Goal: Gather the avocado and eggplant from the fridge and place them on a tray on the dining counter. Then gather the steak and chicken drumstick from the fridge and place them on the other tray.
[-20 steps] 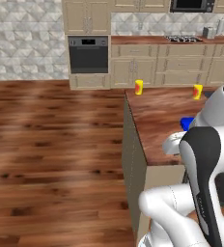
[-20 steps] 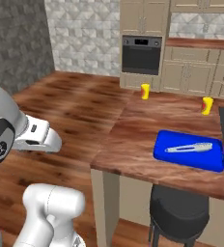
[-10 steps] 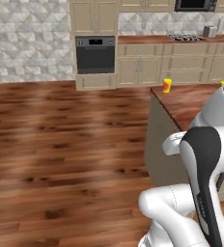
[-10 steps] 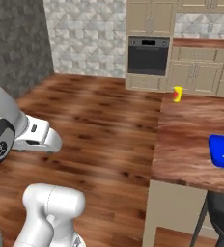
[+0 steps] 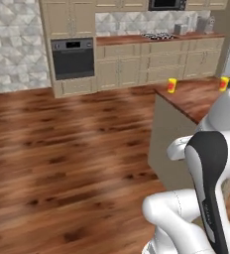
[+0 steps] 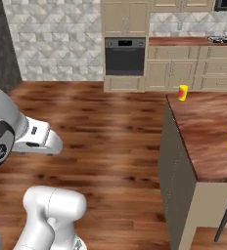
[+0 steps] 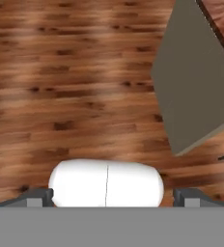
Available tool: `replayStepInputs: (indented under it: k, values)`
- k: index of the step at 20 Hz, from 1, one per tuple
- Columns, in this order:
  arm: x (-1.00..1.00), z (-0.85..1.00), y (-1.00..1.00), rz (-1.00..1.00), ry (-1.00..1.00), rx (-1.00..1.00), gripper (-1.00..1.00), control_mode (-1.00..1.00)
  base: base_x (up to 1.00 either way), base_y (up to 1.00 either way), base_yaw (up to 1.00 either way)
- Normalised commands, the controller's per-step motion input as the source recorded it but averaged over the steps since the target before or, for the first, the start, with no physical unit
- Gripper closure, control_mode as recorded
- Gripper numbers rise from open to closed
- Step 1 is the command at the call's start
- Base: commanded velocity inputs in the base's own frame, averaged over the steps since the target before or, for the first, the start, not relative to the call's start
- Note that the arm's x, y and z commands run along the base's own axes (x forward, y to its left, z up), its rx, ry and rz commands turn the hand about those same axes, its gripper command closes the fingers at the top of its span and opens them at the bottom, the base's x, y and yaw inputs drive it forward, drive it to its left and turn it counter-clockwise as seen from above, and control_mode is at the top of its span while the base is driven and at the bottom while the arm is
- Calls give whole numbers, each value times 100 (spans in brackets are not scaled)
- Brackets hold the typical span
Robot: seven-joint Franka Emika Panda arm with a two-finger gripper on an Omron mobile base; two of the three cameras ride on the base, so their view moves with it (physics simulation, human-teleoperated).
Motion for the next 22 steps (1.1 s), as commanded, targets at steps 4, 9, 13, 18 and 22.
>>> replayStepInputs:
  k: [4, 9, 13, 18, 22]
  values:
    - [0, 0, 0, 0, 0, 0, -100, 100, 65, 76, -47]
    - [0, 0, 0, 0, 0, 0, -100, 100, 79, 69, -49]
    - [0, 0, 0, 0, 0, 0, -100, 100, 76, 74, -46]
    - [0, 0, 0, 0, 0, 0, -100, 100, 74, 83, -42]
    - [0, 0, 0, 0, 0, 0, -100, 100, 74, 90, -39]
